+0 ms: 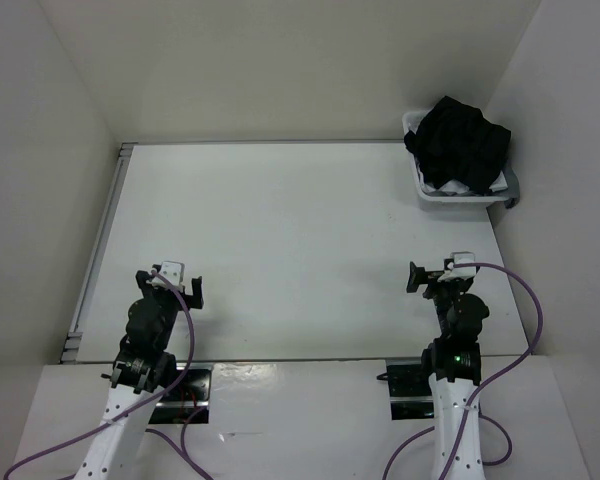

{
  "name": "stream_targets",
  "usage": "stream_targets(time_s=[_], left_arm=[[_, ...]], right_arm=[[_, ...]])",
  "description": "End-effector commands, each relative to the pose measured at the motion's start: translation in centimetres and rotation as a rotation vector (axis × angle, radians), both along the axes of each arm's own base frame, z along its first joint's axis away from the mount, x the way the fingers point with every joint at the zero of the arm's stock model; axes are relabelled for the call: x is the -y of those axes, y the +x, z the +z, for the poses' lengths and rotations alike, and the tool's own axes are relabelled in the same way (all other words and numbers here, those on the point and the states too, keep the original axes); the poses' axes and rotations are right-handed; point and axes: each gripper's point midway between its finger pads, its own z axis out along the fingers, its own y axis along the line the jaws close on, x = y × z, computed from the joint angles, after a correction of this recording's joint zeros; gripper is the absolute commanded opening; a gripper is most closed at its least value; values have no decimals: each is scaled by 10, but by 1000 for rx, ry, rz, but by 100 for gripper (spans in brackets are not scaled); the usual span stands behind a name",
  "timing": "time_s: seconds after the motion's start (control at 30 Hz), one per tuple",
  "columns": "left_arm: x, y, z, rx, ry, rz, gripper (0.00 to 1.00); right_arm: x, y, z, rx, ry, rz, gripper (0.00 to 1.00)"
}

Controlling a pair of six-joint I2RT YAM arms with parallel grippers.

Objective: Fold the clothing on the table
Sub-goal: Grab the skirt from the pile

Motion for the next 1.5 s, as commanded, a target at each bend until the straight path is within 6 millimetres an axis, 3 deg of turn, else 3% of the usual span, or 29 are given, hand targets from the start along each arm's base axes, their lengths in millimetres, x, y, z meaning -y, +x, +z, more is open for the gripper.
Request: stream_targets(time_s=[0.0, 0.4, 0.47, 0.57, 0.63, 0.67, 0.7, 0.77, 0.9, 0.93, 0.97, 1.03, 1.07, 1.17, 1.37, 1.47], left_arm=[[0, 3, 17, 124, -44, 12, 100], [0, 3, 17, 124, -44, 12, 100], [0, 3, 17, 124, -44, 12, 100], [0, 3, 17, 124, -44, 12, 100], [0, 3, 17, 124, -44, 12, 100], [0, 3, 17, 124, -44, 12, 100], [0, 3, 17, 124, -44, 12, 100], [0, 3, 17, 124, -44, 12, 100], [0, 3, 17, 124, -44, 12, 100], [0, 3, 17, 124, -44, 12, 100], [0, 3, 17, 124, -44, 12, 100], [0, 3, 17, 124, -44, 12, 100], [0, 3, 17, 124, -44, 12, 100], [0, 3, 17, 124, -44, 12, 100], [0, 3, 17, 124, -44, 12, 100], [0, 3, 17, 124, -44, 12, 100]], right_arm=[[0, 0, 0, 52, -19, 2, 98], [-3, 0, 0, 52, -19, 17, 98], [-10, -2, 21, 94, -62, 64, 98], [-5, -10, 73, 208, -153, 37, 98], [3, -26, 137, 376, -188, -30, 98], [18, -35, 162, 444, -171, -130, 98], [24, -57, 209, 576, -150, -187, 98], [34, -88, 254, 692, -141, -275, 98], [43, -105, 280, 665, -154, -340, 98], [48, -84, 265, 547, -142, -342, 98], [50, -84, 274, 523, -122, -352, 98], [66, -69, 264, 419, -47, -434, 98], [72, -52, 253, 318, -35, -452, 98], [72, -26, 225, 130, -13, -419, 98], [69, 4, 181, -160, 8, -357, 98], [69, 3, 169, -202, -7, -349, 98]])
